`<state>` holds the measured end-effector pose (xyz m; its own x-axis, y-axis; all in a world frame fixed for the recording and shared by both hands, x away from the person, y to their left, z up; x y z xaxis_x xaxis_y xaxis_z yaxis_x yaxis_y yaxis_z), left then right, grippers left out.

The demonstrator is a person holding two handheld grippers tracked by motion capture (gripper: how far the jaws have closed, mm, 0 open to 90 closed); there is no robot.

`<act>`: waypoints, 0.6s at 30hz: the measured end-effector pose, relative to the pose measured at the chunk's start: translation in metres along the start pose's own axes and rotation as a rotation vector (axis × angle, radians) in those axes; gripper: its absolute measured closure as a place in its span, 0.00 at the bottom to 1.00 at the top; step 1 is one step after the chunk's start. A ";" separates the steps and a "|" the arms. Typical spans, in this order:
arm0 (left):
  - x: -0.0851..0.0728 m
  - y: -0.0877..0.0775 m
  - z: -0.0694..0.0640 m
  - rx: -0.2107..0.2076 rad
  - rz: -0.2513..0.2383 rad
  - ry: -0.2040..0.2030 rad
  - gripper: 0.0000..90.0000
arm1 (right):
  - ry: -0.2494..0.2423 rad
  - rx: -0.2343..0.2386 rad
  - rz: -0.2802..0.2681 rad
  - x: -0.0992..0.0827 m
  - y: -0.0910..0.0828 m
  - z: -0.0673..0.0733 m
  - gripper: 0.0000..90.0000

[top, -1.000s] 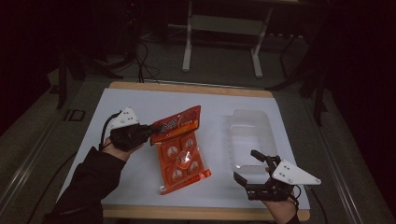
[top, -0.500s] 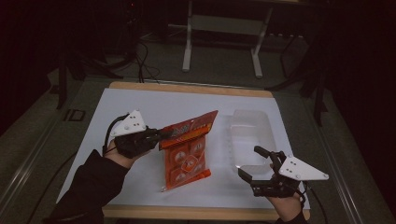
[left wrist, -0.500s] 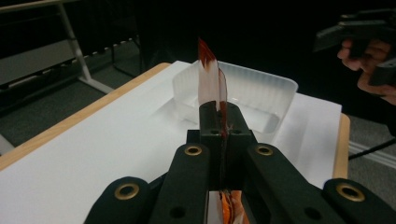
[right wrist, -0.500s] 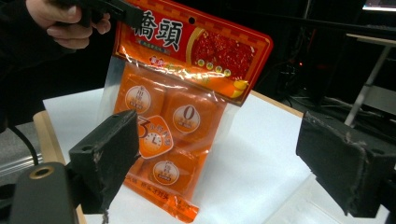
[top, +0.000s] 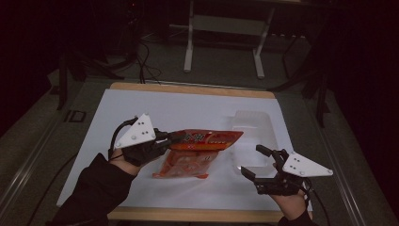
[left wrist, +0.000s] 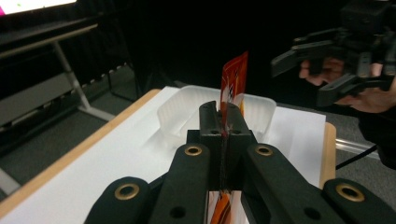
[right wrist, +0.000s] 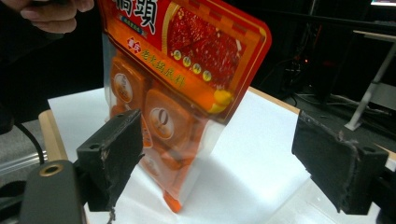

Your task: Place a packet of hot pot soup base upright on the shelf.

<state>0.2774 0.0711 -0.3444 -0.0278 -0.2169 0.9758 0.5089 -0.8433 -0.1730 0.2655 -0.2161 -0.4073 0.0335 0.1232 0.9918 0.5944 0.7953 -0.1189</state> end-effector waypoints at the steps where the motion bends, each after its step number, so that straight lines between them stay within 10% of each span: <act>1: 0.003 0.000 -0.001 -0.005 -0.009 0.003 1.00 | 0.003 0.001 -0.001 0.001 0.000 0.000 0.18; 11: 0.033 -0.009 -0.001 -0.044 -0.114 0.021 1.00 | 0.035 0.039 -0.020 0.014 0.006 -0.005 0.18; 18: 0.044 -0.012 0.003 -0.122 -0.190 -0.050 1.00 | 0.003 0.071 -0.034 0.031 0.017 0.000 0.18</act>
<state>0.2722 0.0731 -0.2987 -0.0691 -0.0267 0.9973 0.3905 -0.9206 0.0024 0.2766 -0.1984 -0.3789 0.0168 0.0942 0.9954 0.5366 0.8392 -0.0884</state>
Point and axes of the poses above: each handheld gripper's, and its own axes: y roughly forward along the jaws, x roughly out of its top, z roughly to its left, the point moved 6 cm from there along y, roughly forward along the jaws, and after that the axes turned 7 degrees about -z, right-handed, at the moved point
